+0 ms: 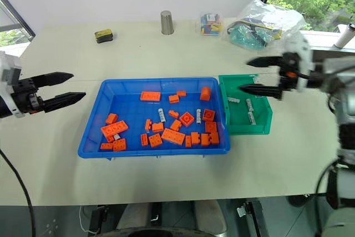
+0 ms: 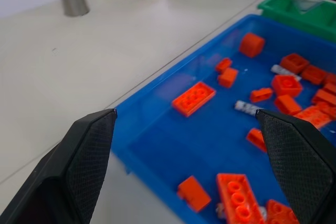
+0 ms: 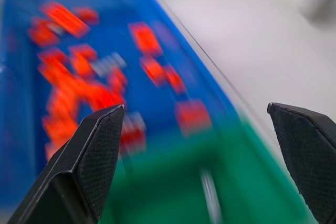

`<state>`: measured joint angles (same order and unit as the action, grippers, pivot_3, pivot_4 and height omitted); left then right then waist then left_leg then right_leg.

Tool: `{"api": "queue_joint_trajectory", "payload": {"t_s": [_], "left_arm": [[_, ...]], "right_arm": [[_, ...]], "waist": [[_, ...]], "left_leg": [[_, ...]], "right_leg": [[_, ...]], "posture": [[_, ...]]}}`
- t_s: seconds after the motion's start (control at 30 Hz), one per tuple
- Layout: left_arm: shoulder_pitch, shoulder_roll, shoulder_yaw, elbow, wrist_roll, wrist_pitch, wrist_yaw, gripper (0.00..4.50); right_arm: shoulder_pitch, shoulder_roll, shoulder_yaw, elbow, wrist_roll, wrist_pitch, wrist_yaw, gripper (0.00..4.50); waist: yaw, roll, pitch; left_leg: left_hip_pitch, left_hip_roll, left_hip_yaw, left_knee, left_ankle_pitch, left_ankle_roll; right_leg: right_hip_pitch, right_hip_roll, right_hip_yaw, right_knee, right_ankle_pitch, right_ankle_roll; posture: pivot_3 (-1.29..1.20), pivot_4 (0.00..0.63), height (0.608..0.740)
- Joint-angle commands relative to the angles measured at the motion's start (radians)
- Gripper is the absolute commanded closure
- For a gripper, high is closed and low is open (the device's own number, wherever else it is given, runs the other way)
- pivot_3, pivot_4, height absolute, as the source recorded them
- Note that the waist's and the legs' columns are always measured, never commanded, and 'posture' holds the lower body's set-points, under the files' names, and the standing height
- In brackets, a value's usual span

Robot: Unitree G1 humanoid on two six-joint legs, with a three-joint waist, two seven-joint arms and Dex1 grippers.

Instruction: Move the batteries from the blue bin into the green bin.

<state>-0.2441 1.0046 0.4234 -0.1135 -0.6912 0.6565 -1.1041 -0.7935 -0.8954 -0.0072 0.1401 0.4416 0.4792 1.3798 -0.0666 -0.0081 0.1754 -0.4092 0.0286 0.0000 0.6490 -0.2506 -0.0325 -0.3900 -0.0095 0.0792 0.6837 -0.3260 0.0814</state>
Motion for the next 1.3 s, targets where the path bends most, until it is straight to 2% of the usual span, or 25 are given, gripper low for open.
{"api": "queue_joint_trajectory", "payload": {"t_s": [0.03, 0.13, 0.37, 0.6, 0.83, 1.3], "left_arm": [[0.000, 0.037, 0.018, -0.051, -0.043, 0.028, -0.040, 0.05], [0.010, 0.058, 0.029, -0.067, -0.053, 0.039, -0.068, 0.05], [0.081, 0.086, 0.069, -0.073, -0.063, 0.065, -0.114, 0.05], [0.231, 0.099, 0.095, -0.068, 0.013, -0.015, -0.167, 0.05], [0.252, 0.083, 0.126, -0.032, 0.019, -0.029, -0.152, 0.05], [0.216, 0.084, 0.099, -0.052, -0.009, -0.001, -0.151, 0.05]], "right_arm": [[-0.105, 0.109, 0.088, -0.068, 0.029, 0.078, -0.002, 0.00], [-0.172, 0.241, 0.190, -0.038, -0.016, 0.071, -0.009, 0.00], [-0.231, 0.518, 0.382, 0.180, -0.192, -0.100, -0.067, 0.00], [-0.242, 0.726, 0.470, 0.393, -0.357, -0.301, -0.188, 0.00], [-0.217, 0.846, 0.513, 0.480, -0.446, -0.414, -0.245, 0.00], [-0.262, 0.982, 0.509, 0.744, -0.562, -0.586, -0.333, 0.00]], "waist": [[0.000, -0.001, 0.001], [0.001, -0.002, 0.001], [-0.004, -0.002, 0.001], [-0.004, -0.003, 0.001], [-0.005, -0.004, 0.000], [-0.007, -0.004, 0.000]], "left_leg": [[-0.001, 0.000, 0.000, 0.000, 0.000, 0.000], [-0.002, -0.001, 0.000, 0.001, 0.000, 0.000], [-0.002, -0.001, 0.000, 0.001, 0.000, 0.000], [-0.002, 0.000, 0.000, 0.000, 0.000, -0.001], [-0.002, -0.001, -0.001, 0.000, 0.001, -0.001], [-0.002, -0.001, -0.002, -0.001, 0.001, -0.002]], "right_leg": [[0.000, 0.000, 0.000, 0.000, 0.000, 0.000], [-0.001, -0.002, 0.000, -0.001, 0.000, 0.000], [-0.002, -0.002, -0.001, 0.000, 0.000, 0.000], [-0.004, -0.002, -0.001, 0.002, 0.000, 0.000], [-0.004, -0.002, -0.002, 0.002, 0.000, 0.000], [-0.004, -0.002, -0.002, 0.002, 0.000, -0.001]], "posture": [[0.00, 0.150, 0.740], [0.00, 0.150, 0.740], [0.00, 0.150, 0.740], [0.00, 0.150, 0.740], [0.00, 0.150, 0.740], [0.00, 0.150, 0.740]]}}
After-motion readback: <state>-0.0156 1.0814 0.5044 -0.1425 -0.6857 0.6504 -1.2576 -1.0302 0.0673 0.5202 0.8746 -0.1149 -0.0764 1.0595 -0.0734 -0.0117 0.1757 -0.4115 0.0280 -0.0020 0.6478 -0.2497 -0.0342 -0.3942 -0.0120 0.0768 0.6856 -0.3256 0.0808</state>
